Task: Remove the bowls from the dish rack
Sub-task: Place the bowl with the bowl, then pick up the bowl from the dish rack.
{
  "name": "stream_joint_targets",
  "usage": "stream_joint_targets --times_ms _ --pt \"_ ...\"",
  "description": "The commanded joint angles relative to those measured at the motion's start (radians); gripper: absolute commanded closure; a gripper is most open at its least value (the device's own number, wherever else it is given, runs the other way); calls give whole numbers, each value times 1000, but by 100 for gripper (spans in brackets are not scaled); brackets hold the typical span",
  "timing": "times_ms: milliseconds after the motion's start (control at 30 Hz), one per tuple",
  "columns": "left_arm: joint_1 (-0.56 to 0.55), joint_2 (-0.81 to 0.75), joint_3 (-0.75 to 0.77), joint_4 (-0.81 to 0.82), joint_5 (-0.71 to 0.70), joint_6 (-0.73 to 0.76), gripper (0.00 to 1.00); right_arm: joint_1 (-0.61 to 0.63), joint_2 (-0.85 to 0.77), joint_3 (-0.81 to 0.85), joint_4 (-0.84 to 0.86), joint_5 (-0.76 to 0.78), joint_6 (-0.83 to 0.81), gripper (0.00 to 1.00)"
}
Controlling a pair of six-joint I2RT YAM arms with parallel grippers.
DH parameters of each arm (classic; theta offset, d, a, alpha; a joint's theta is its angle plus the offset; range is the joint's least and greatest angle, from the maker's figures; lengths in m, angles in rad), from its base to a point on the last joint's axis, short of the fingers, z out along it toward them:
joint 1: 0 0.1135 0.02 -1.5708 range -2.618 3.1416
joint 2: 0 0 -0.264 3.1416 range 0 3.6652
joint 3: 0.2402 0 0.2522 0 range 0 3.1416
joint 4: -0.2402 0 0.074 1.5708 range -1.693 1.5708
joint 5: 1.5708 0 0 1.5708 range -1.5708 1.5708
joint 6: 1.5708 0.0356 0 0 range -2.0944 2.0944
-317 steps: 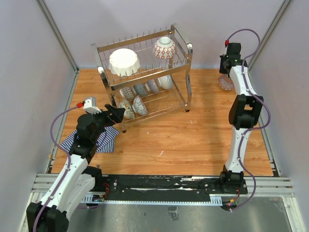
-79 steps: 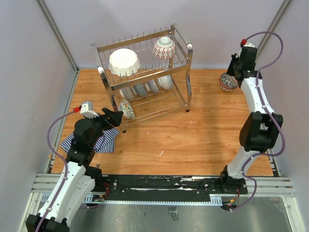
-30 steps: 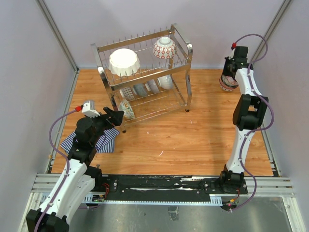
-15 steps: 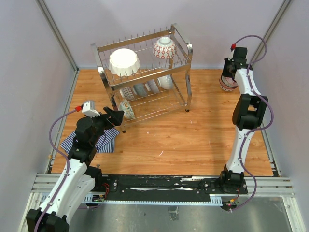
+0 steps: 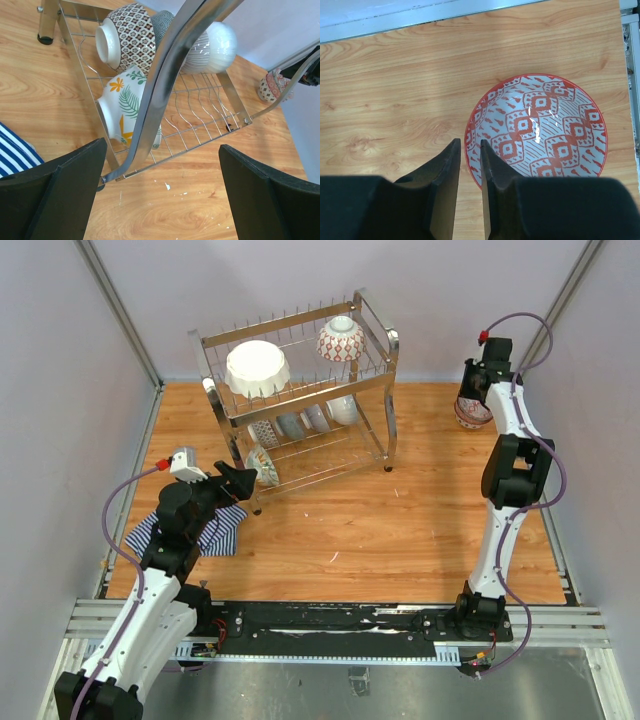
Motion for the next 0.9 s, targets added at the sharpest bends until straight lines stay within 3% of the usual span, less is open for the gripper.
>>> stream_joint_targets --times_ms 0,133,467,633,867 --pt "-6 -13 -1 28 0 5 0 -14 4 1 9 -10 9 76" --pt "-6 -17 -1 30 1 4 0 -14 -39 -22 26 -16 9 73" --pt "-6 -13 12 24 -19 -11 0 25 -367 -234 111 -9 8 58" --pt "-6 24 31 23 -20 -25 0 101 -635 -587 244 -19 87 54" --pt "-5 17 27 32 1 -30 0 350 -1000 -1089 590 -32 183 52"
